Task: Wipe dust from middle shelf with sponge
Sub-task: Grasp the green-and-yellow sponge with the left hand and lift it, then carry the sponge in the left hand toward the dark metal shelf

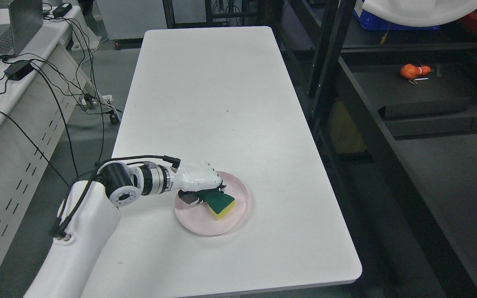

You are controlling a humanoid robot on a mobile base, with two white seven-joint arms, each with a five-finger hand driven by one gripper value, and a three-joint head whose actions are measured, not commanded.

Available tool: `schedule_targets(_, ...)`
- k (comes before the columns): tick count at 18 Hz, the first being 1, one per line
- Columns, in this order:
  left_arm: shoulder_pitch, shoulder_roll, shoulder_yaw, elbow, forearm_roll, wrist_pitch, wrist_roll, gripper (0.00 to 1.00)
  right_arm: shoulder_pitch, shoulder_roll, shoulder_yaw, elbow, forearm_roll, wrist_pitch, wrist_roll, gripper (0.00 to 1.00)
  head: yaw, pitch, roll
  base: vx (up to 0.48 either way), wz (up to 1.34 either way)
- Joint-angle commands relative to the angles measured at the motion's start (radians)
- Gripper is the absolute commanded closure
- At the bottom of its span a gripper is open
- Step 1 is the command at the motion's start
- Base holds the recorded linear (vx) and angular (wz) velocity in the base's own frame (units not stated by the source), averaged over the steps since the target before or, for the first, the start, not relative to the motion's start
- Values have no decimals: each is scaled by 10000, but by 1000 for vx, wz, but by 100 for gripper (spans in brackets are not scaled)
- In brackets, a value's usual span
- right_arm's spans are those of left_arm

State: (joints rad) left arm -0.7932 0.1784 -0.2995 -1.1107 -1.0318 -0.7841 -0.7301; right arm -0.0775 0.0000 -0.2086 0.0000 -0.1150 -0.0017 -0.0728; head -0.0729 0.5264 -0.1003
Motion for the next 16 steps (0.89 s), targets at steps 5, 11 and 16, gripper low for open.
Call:
schedule_targets(5,-1406,-5,1583,-595,269,-13,-184,80,-7,-175,0,-175,0,722,7,0,0,0,0,0,0)
schedule_targets(11,-2269,-5,1645,-2160,807,-13,-615,80,-7,-175,0,-175,0,722,7,0,0,0,0,0,0)
schedule_targets(16,-1518,41,2105,-2361,945,-13,-615,80,8,-175,0,-175,0,737,7,0,0,0,0,-6,1)
